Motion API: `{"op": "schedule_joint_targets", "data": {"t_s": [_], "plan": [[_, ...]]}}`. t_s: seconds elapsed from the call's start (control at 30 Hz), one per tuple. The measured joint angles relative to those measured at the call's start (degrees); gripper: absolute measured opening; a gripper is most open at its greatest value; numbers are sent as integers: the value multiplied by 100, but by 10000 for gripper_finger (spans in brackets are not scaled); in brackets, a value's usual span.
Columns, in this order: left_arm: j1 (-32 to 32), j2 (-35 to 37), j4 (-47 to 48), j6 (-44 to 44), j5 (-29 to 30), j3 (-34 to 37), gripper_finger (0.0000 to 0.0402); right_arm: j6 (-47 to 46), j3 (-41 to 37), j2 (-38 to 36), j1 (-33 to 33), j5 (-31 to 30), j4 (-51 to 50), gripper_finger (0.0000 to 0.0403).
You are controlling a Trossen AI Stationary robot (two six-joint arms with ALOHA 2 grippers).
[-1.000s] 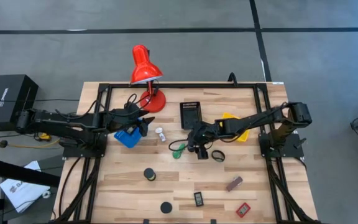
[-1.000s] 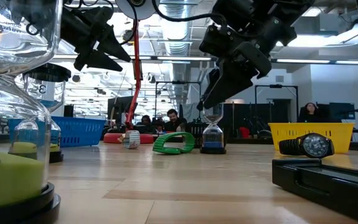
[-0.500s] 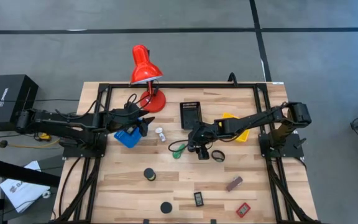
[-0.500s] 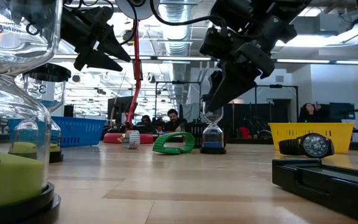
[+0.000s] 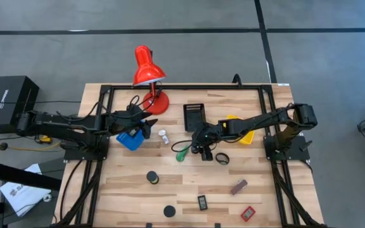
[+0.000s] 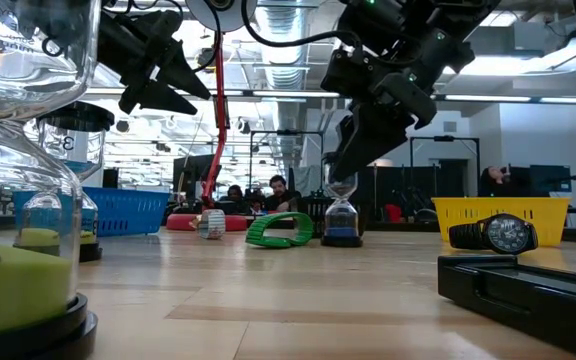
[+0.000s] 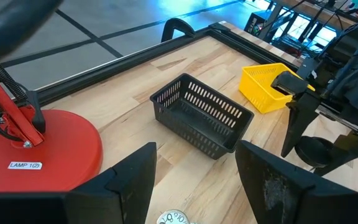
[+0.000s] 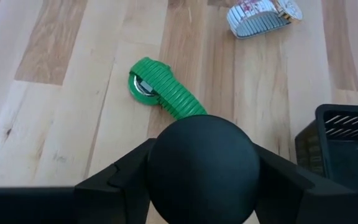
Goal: Pick & Place Office items
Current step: Put the blue hourglass into the black basket
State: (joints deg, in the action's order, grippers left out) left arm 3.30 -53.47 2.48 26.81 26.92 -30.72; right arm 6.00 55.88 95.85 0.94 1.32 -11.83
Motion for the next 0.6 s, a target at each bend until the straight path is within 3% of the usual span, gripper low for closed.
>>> {"op": "schedule_joint_targets", "data": {"t_s": [0.3,0.6], "plan": [[0,1,0,0,1,0,214,4,0,2,-34,6,3,220],[0,0,0,0,2,0,214,2,0,2,-34,13,3,201]]}}
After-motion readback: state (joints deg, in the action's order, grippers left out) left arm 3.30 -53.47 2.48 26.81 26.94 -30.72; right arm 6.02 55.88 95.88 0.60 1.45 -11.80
